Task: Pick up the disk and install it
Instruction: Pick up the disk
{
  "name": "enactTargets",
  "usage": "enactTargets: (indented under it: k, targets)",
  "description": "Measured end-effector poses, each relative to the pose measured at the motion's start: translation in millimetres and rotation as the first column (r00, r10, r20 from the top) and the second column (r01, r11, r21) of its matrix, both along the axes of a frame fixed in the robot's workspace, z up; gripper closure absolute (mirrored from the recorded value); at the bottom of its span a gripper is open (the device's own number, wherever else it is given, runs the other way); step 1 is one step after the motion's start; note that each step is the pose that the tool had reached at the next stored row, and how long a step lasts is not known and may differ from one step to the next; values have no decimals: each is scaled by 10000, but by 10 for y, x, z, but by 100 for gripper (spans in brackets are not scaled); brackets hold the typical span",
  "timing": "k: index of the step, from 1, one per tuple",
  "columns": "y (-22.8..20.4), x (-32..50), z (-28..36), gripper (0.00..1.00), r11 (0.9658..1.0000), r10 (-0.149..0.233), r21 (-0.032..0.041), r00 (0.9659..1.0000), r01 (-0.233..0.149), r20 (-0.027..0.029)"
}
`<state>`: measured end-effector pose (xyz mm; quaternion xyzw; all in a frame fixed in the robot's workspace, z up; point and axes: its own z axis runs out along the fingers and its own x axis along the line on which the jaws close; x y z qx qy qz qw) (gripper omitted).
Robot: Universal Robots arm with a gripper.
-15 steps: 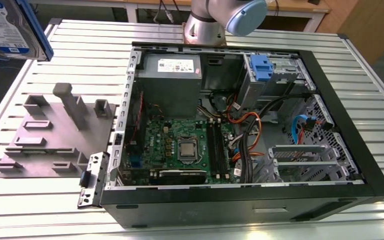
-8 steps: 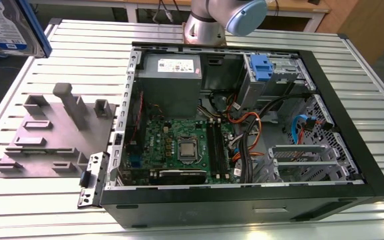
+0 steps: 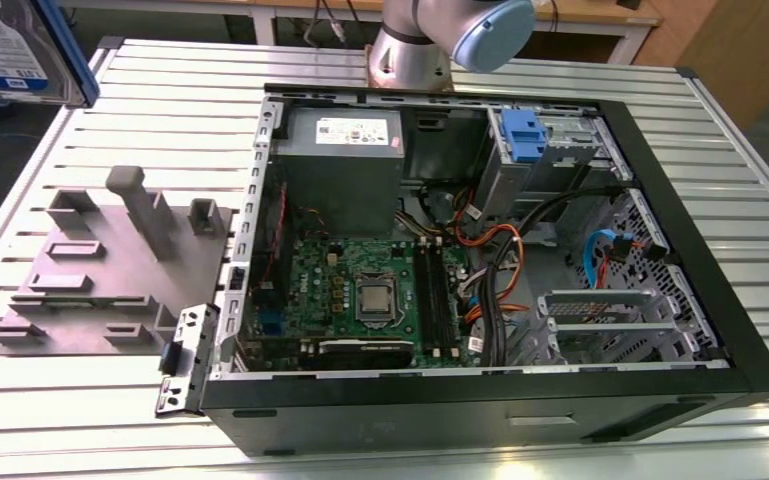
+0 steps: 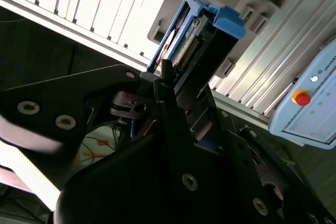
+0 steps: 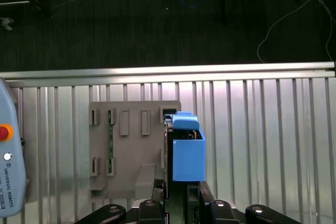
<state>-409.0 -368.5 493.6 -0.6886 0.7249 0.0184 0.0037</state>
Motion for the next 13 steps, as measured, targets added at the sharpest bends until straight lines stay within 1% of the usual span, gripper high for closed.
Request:
enactTargets:
  k: [3, 11, 13]
  targets:
    - [0, 0, 24, 65, 10000, 0, 0, 10000, 0, 1]
    - [0, 0, 28, 65, 10000, 0, 1, 10000, 0, 1]
    - [0, -1, 41, 65, 10000, 0, 0, 10000, 0, -1]
